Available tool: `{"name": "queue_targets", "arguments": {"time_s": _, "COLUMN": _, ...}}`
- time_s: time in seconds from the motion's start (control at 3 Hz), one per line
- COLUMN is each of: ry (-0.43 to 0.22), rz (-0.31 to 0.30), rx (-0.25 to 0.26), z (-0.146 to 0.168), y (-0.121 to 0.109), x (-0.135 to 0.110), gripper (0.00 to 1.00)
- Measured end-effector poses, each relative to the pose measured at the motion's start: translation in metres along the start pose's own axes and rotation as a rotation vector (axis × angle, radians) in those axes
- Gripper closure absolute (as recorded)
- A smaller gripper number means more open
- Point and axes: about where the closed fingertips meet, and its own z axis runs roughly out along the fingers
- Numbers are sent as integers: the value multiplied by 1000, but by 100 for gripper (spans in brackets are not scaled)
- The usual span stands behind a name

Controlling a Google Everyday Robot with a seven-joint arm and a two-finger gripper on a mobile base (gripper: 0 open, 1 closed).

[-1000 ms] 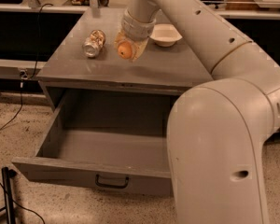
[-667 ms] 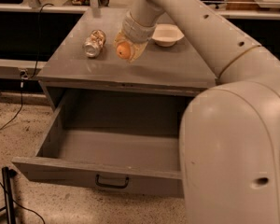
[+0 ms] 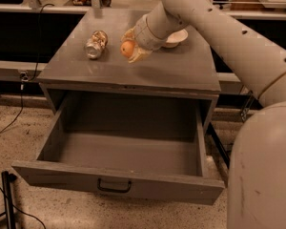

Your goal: Pick orange from top drawer and place on counter

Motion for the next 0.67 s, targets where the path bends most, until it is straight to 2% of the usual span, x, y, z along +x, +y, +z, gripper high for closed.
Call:
{"name": "queue_targets", "arguments": {"time_s": 0.33, "ry": -40, "rz": 119, "rx": 22, "z": 4, "y": -5, "x": 4, "gripper": 100}}
{"name": "queue_targets", "arguments": {"time_s": 0.67, "ry": -131, "rz": 256, "rx": 13, "z": 0, "y": -9, "x": 12, "gripper": 100}}
